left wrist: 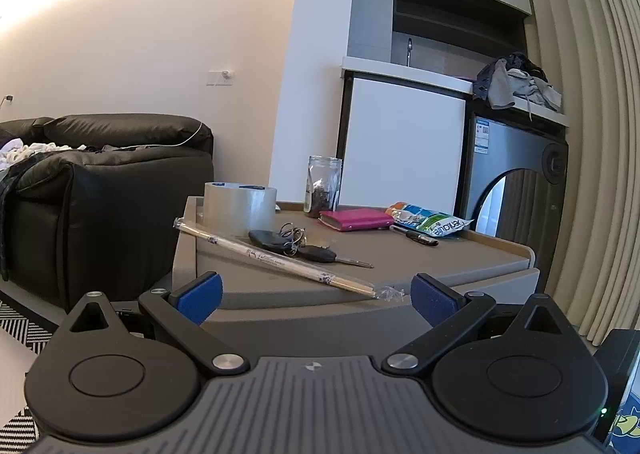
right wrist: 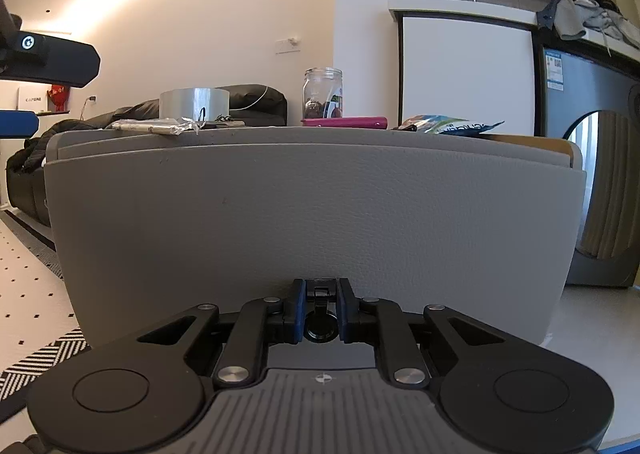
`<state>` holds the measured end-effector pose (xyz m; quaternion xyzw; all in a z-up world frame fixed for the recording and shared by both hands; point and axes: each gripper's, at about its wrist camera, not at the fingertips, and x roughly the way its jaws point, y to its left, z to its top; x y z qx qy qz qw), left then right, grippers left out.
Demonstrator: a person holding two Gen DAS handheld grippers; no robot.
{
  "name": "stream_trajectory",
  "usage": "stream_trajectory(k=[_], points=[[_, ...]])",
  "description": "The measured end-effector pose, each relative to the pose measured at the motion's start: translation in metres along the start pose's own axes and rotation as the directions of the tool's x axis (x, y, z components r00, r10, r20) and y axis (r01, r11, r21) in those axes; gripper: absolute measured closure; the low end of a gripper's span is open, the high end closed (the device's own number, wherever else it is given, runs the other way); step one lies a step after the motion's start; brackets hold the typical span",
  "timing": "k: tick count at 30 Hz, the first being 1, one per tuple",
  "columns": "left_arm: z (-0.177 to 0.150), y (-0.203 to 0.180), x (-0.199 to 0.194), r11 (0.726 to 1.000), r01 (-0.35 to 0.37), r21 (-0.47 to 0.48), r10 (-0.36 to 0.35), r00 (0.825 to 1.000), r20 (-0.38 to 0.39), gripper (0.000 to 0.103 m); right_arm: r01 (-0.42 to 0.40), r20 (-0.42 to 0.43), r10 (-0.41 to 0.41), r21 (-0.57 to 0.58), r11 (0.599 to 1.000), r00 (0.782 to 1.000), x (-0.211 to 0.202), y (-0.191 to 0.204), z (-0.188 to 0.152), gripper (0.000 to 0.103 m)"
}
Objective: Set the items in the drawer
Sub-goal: 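Close the right gripper on the black drawer knob, then pull the drawer open with the right gripper, then open the gripper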
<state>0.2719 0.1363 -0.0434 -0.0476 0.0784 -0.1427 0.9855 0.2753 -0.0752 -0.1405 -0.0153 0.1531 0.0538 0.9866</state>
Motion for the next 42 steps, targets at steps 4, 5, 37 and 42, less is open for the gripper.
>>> stream_trajectory(k=[4,5,37,42], points=[[0.001,-0.002,-0.001,1.000,-0.001,0.000,0.001,1.000,-0.001,0.000,-0.007,-0.005,0.007,0.014,1.000,1.000,-0.004,-0.003,0.001,0.086],[0.001,-0.002,-0.001,1.000,-0.002,0.005,0.002,1.000,-0.002,0.000,-0.008,-0.006,0.008,0.018,1.000,1.000,-0.006,-0.003,0.001,0.086],[0.011,-0.010,-0.024,1.000,-0.006,0.018,0.005,0.999,0.036,0.000,-0.009,-0.028,0.011,0.066,0.998,1.000,-0.081,-0.006,-0.016,0.087],[0.012,-0.012,-0.027,1.000,-0.009,0.019,0.008,0.999,0.039,0.000,-0.008,-0.033,0.010,0.071,0.997,0.999,-0.092,-0.006,-0.018,0.087]])
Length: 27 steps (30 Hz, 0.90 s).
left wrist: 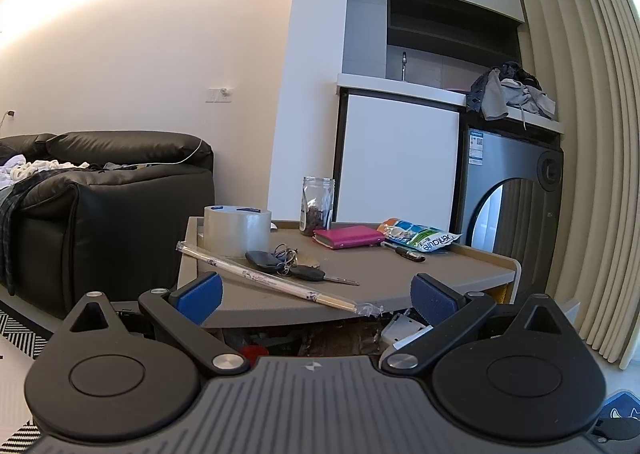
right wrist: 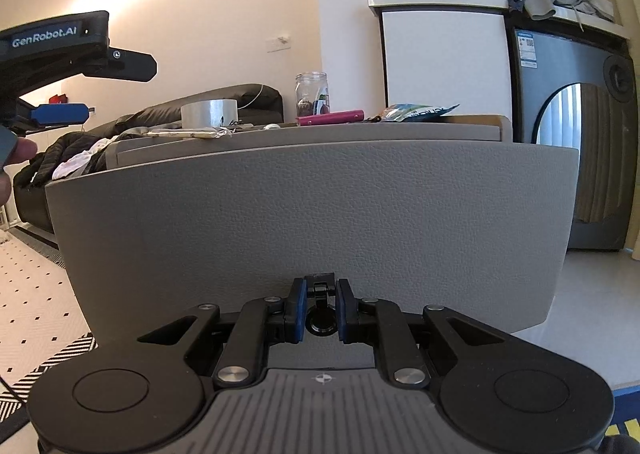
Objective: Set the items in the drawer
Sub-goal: 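Pull the drawer open with the right gripper, then open the gripper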
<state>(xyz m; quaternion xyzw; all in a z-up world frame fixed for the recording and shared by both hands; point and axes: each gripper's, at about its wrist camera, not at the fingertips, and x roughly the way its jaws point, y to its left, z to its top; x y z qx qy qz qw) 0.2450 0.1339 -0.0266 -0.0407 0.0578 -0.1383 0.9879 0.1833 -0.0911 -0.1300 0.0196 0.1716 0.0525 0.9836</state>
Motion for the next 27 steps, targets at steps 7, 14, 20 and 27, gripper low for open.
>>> stream_trajectory(k=[7,14,20,27], points=[[0.003,0.004,-0.005,1.000,0.004,-0.021,-0.004,1.000,0.009,0.000,0.008,-0.001,-0.008,-0.001,1.000,1.000,-0.012,0.002,-0.004,0.087],[0.003,0.004,-0.005,1.000,0.003,-0.016,-0.003,1.000,0.007,0.000,0.009,-0.005,-0.009,-0.006,1.000,1.000,-0.018,0.002,-0.005,0.087],[0.003,0.003,-0.007,1.000,0.008,-0.011,-0.008,1.000,0.008,0.000,0.018,-0.005,-0.018,-0.033,0.999,1.000,-0.016,0.005,-0.005,0.086],[0.003,0.004,-0.007,1.000,0.008,-0.010,-0.007,1.000,0.010,0.000,0.022,-0.004,-0.022,-0.057,0.998,1.000,-0.008,0.008,-0.003,0.086]])
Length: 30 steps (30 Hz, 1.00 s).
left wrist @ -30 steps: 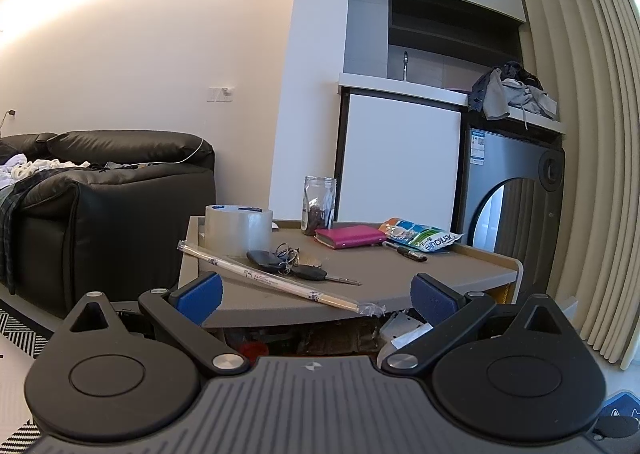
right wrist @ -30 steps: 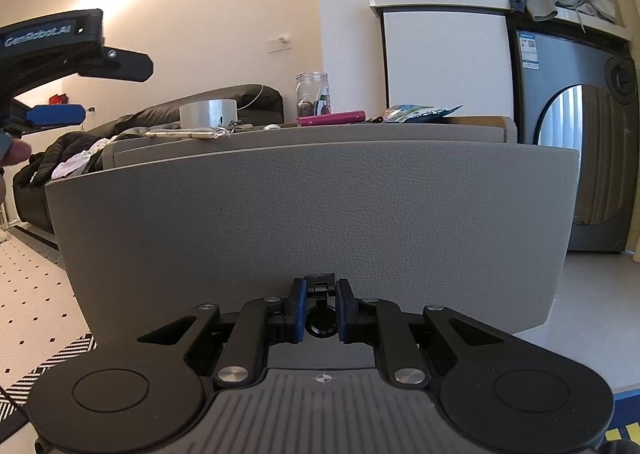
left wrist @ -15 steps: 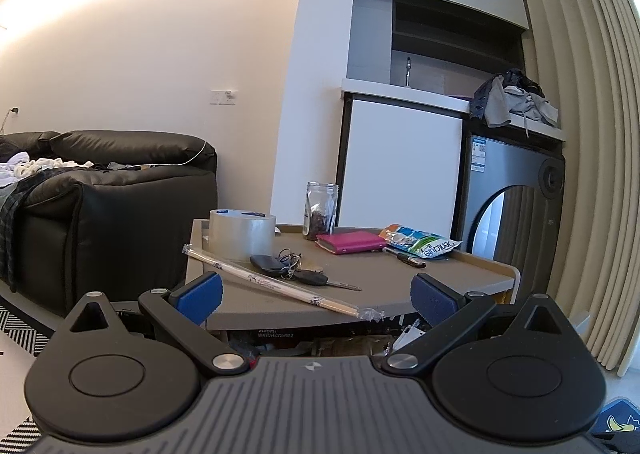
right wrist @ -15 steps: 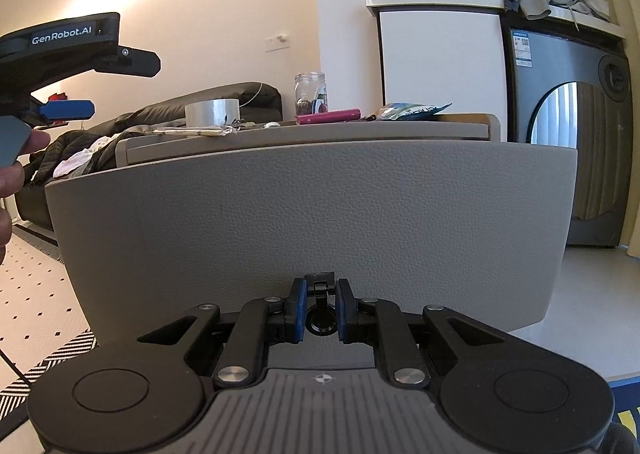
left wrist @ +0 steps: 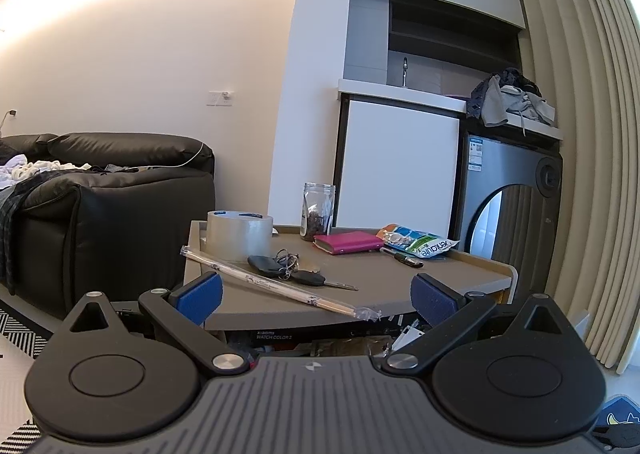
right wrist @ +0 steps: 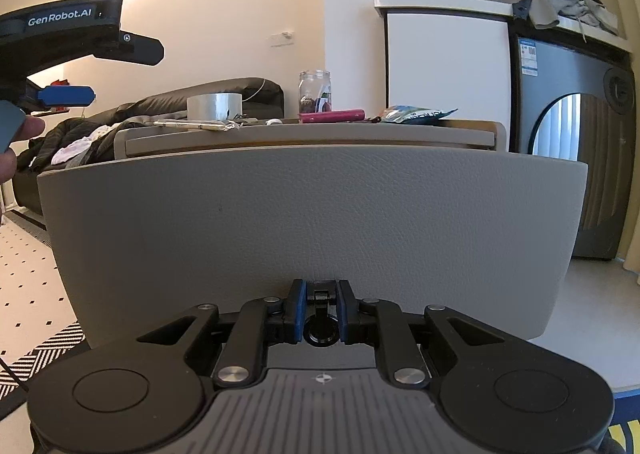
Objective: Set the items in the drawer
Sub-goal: 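Pull the drawer open with the right gripper, then open the gripper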
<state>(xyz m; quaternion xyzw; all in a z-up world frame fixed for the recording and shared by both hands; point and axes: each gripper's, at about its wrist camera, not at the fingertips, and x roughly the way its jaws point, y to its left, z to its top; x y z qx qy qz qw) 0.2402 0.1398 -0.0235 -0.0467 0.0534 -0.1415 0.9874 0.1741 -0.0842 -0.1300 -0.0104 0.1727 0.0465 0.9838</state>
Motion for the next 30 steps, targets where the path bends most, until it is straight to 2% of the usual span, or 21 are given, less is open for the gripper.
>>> stream_trajectory(k=[9,22,30], points=[[0.000,0.000,-0.002,1.000,-0.004,-0.001,0.004,1.000,-0.002,0.000,-0.012,0.003,0.012,-0.005,1.000,1.000,-0.010,-0.003,-0.005,0.086],[0.007,-0.008,-0.018,1.000,0.004,0.025,-0.004,1.000,0.023,0.000,-0.025,-0.013,0.025,0.026,0.999,1.000,-0.047,-0.005,-0.014,0.086],[0.012,-0.009,-0.027,1.000,0.023,0.008,-0.023,1.000,-0.013,0.000,-0.038,-0.042,0.039,0.033,0.999,0.998,-0.064,-0.007,-0.015,0.086]])
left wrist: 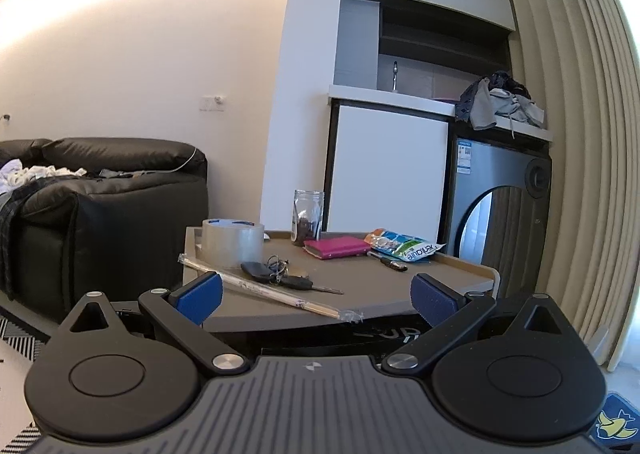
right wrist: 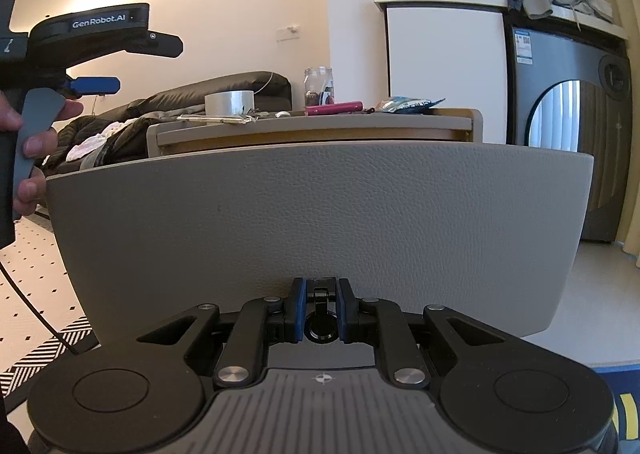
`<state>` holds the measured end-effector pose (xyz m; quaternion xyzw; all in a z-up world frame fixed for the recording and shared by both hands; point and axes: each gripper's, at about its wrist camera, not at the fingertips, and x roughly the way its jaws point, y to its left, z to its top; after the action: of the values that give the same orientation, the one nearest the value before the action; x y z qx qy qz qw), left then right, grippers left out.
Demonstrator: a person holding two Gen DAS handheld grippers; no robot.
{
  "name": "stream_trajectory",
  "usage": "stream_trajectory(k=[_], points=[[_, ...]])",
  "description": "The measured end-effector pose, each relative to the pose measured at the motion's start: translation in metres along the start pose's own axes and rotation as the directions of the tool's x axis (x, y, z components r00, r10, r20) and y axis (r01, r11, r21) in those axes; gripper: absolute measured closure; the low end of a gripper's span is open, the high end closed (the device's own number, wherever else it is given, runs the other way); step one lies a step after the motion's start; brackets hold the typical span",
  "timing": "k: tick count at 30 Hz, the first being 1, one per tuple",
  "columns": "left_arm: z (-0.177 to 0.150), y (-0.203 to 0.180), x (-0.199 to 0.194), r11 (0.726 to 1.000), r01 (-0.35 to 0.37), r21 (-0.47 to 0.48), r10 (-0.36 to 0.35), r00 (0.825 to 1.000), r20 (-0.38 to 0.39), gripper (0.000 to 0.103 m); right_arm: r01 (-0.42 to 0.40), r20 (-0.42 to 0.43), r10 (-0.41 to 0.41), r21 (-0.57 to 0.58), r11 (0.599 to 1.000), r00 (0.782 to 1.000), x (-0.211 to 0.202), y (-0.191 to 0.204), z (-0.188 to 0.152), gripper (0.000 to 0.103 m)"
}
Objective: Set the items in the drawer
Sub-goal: 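Pull the drawer open with the right gripper, then open the gripper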
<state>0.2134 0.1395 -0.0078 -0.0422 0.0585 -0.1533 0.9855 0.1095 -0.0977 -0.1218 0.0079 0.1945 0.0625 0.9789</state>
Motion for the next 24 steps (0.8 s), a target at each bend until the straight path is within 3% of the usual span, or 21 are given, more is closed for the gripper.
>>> stream_trajectory(k=[5,10,15,24], points=[[0.003,0.002,-0.007,0.999,0.027,-0.029,-0.027,1.000,-0.011,0.000,0.000,0.001,0.000,-0.009,1.000,1.000,-0.007,0.000,-0.003,0.086],[0.003,0.003,-0.004,0.999,0.014,-0.045,-0.015,0.999,-0.031,0.000,-0.002,0.007,0.002,-0.055,0.998,1.000,-0.007,0.003,-0.004,0.086],[0.006,-0.006,0.001,1.000,-0.006,-0.023,0.005,0.999,-0.053,0.000,-0.050,-0.004,0.050,-0.025,0.998,0.999,-0.009,-0.006,-0.002,0.085],[0.014,-0.026,0.015,0.999,-0.006,-0.038,0.001,0.993,-0.116,0.000,-0.085,0.101,0.088,-0.037,0.996,0.991,-0.034,-0.020,0.005,0.085]])
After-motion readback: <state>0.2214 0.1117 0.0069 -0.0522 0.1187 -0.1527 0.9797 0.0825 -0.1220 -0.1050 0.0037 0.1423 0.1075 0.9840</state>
